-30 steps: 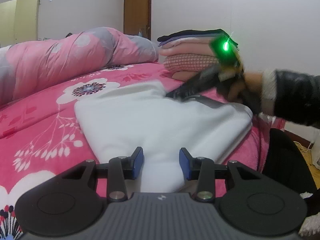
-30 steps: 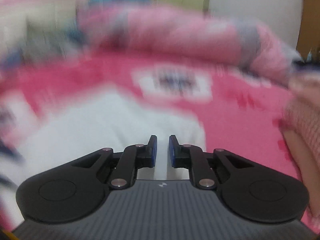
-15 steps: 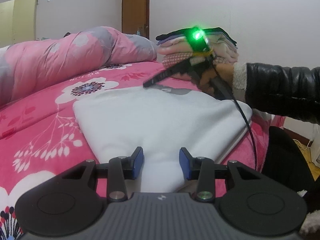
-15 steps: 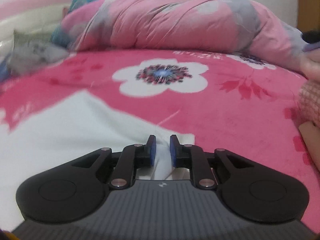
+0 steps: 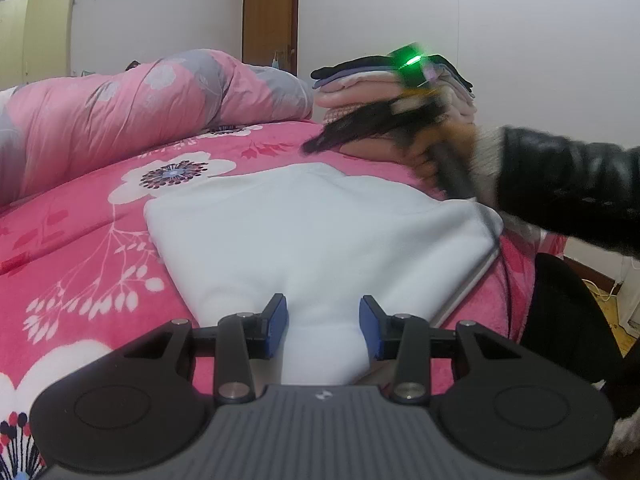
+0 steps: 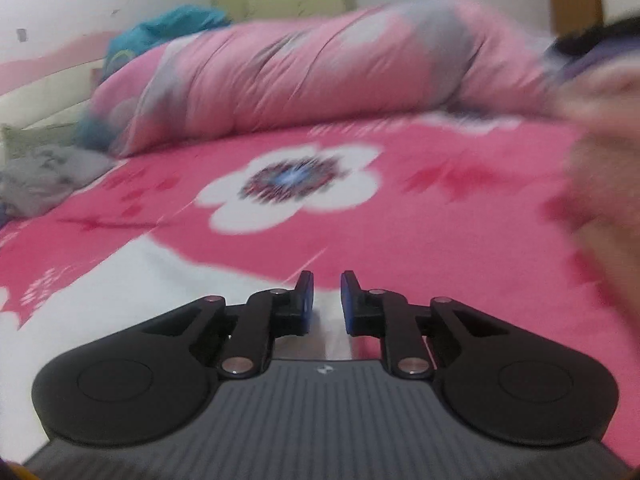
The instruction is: Fold clothes
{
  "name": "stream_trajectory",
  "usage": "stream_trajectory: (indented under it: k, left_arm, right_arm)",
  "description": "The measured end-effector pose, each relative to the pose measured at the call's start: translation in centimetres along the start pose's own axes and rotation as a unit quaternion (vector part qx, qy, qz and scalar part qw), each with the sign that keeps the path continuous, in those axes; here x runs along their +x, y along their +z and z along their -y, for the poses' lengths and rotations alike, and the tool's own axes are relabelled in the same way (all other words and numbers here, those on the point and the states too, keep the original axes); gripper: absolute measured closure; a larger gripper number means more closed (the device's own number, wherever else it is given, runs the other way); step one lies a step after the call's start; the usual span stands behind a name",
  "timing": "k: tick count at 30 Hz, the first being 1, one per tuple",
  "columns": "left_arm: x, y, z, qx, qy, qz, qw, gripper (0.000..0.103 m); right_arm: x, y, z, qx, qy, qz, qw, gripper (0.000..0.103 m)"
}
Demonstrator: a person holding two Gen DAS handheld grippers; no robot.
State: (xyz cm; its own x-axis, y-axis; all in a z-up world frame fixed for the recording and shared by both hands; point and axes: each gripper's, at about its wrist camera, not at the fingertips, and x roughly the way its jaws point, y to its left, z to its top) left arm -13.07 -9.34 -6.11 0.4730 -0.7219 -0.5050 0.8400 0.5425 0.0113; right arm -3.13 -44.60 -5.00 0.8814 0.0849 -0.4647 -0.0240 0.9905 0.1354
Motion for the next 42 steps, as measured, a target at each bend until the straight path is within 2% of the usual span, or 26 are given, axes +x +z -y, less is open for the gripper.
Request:
stream_trajectory:
  k: [2,4,7,9,10,12,13,14,16,19,21,23,25,28,30,33,37,39,40,42]
  left_arm:
    - [0.0,0.0,0.0,0.001,0.001,-0.001,1.0,0.061]
    - [0.0,0.0,0.1,0.002,0.003,-0.001,1.0,0.061]
    - [0.0,-0.1,0.4,0.0,0.011,0.001,0.9999,0.061]
    - [0.0,0.0,0.5,-0.003,0.015,0.002,0.9999,0.061]
    - [0.0,0.0,0.5,-0.003,0.017,0.001,0.9998,0.061]
    - [0.0,0.1,0.6,0.001,0.02,-0.002,0.9998,0.061]
    - [0.0,0.2,0.7,0.003,0.022,-0.004,0.9997,0.061]
    - [0.0,0.3,0.7,0.006,0.023,-0.006,0.9997,0.061]
    - [0.1,0.4,0.9,0.011,0.027,-0.01,0.9995,0.061]
    - [0.1,0.5,1.1,0.013,0.033,-0.014,0.9993,0.061]
    - [0.2,0.5,1.1,0.011,0.034,-0.015,0.9993,0.061]
    - [0.2,0.6,1.2,0.014,0.034,-0.017,0.9992,0.061]
    - [0.3,0.7,1.4,0.02,0.039,-0.019,0.9989,0.061]
    - [0.3,0.7,1.6,0.019,0.046,-0.02,0.9986,0.061]
    - [0.4,0.8,1.8,0.018,0.052,-0.021,0.9983,0.061]
    - [0.5,0.9,2.2,0.02,0.062,-0.024,0.9976,0.061]
    - [0.5,0.9,2.4,0.018,0.071,-0.027,0.9969,0.061]
    - [0.4,0.8,2.6,0.018,0.077,-0.026,0.9966,0.061]
    - [0.4,0.8,2.8,0.02,0.08,-0.025,0.9963,0.061]
    - [0.3,0.7,2.9,0.021,0.085,-0.023,0.9959,0.061]
  right_arm:
    - [-3.4,0.2,0.1,0.005,0.018,0.016,1.0,0.089]
    - [-5.7,-0.3,-0.6,-0.003,0.057,0.018,0.998,0.089]
    - [-5.8,-2.2,-1.9,-0.018,0.097,-0.02,0.995,0.09]
    - [-4.0,-4.4,-2.1,-0.04,0.069,-0.065,0.995,0.091]
    - [-3.6,-5.0,-1.6,-0.037,0.069,-0.065,0.995,0.092]
    - [-4.2,-4.6,-0.5,0.012,0.048,-0.037,0.998,0.093]
    - [-5.0,-4.2,-0.1,0.025,0.023,-0.017,0.999,0.092]
    - [-5.8,-3.9,0.0,0.03,0.015,-0.001,0.999,0.092]
    - [-7.7,-3.5,-0.6,0.036,0.046,0.019,0.998,0.092]
    - [-9.9,-4.3,-4.4,-0.016,0.121,0.027,0.992,0.092]
    - [-10.2,-5.5,-6.1,-0.05,0.147,0.011,0.988,0.093]
    - [-9.8,-7.0,-6.3,-0.066,0.128,-0.017,0.989,0.094]
    - [-10.0,-8.1,-5.0,-0.056,0.098,-0.019,0.993,0.095]
    - [-11.4,-7.9,-3.0,-0.029,0.018,-0.001,0.999,0.092]
    - [-12.6,-7.8,-2.2,0.006,0.0,0.024,1.0,0.092]
    - [-13.8,-7.8,-4.7,0.012,0.051,0.062,0.997,0.092]
    - [-13.7,-9.0,-9.8,-0.023,0.143,0.058,0.988,0.093]
    - [-12.1,-10.1,-10.4,-0.019,0.149,0.025,0.988,0.093]
    - [-11.5,-10.6,-10.2,-0.022,0.138,0.013,0.99,0.094]
    - [-12.1,-11.3,-8.7,-0.012,0.122,0.014,0.992,0.096]
